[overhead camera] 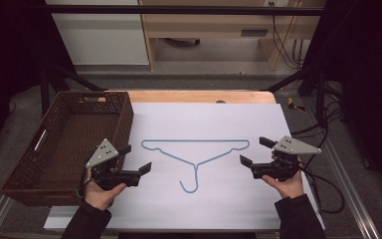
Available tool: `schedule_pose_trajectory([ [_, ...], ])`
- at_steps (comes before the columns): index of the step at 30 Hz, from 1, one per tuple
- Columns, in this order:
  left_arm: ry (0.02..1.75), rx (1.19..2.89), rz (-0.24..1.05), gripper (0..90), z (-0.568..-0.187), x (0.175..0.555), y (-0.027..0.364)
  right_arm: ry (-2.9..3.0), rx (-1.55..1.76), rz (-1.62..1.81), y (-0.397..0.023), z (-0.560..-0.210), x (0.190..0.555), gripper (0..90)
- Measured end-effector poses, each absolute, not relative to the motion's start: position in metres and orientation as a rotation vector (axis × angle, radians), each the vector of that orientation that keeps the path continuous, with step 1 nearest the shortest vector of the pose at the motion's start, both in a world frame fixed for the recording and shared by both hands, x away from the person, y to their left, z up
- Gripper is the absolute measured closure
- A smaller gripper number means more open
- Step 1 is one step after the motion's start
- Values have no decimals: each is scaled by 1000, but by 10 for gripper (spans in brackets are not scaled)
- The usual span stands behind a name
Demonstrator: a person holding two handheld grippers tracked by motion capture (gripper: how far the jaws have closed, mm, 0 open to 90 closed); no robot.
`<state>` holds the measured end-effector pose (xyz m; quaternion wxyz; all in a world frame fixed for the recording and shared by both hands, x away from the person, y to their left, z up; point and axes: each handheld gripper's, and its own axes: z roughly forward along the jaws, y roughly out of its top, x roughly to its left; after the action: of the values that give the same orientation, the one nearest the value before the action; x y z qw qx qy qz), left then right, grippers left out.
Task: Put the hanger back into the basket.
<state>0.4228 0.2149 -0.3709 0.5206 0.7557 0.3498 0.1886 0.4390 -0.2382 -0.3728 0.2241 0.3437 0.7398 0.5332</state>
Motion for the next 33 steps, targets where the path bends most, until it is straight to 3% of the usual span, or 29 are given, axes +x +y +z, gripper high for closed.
schedule_pose_trajectory([
  [20, 827, 1875, 424, 85, -386, 423, 201, 2258, 871, 1391, -168, -389, 470, 182],
  [33, 828, 1873, 427, 87, -386, 424, 205, 2413, 810, 1303, -120, -409, 505, 309],
])
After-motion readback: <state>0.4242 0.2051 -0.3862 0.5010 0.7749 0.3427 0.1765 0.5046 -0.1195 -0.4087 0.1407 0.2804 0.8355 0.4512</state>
